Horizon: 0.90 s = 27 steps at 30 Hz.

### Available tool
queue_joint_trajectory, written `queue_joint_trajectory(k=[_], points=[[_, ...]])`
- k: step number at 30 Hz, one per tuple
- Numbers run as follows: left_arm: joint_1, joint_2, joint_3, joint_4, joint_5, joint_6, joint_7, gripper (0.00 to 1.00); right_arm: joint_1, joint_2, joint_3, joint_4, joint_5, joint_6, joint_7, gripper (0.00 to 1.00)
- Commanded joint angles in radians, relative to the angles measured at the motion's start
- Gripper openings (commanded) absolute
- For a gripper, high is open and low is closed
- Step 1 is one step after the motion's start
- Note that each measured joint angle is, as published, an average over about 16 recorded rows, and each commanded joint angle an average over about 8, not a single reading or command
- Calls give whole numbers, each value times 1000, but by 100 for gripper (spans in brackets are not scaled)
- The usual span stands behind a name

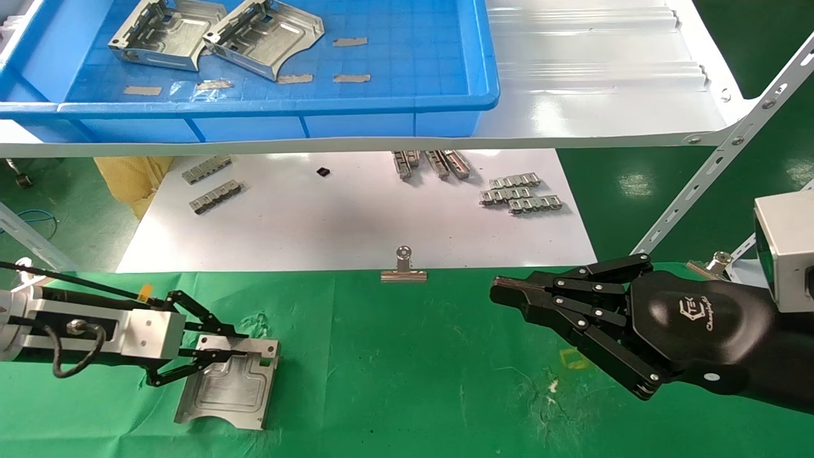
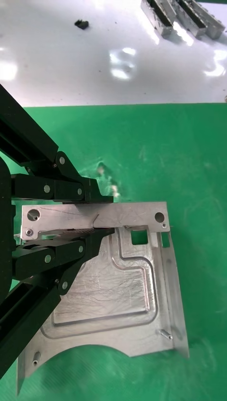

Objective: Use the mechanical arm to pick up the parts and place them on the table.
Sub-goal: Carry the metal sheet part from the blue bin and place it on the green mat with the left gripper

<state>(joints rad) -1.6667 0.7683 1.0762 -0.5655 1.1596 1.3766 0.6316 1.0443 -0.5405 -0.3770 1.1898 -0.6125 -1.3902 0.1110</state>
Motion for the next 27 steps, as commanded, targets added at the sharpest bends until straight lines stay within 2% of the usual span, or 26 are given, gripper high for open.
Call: queue_joint_trajectory(k=[1,7,9,11,16,19,27], points=[[4,1,1,-2,6,-12,6,5,0,0,0,0,0,0,0,0],[4,-1,6,-5,13,-22,-13,3,0,0,0,0,0,0,0,0],[4,-2,7,-7,17,-27,-23,10,0,0,0,0,0,0,0,0],[4,-3,9,-10,21,-35,-32,24,0,0,0,0,0,0,0,0],[8,-9,8,-22,23,-56,-50,79,0,0,0,0,0,0,0,0],[10,-12,7,-29,21,-63,-58,98,0,0,0,0,0,0,0,0],[10,-24,4,-52,15,-61,-77,100,0,0,0,0,0,0,0,0]])
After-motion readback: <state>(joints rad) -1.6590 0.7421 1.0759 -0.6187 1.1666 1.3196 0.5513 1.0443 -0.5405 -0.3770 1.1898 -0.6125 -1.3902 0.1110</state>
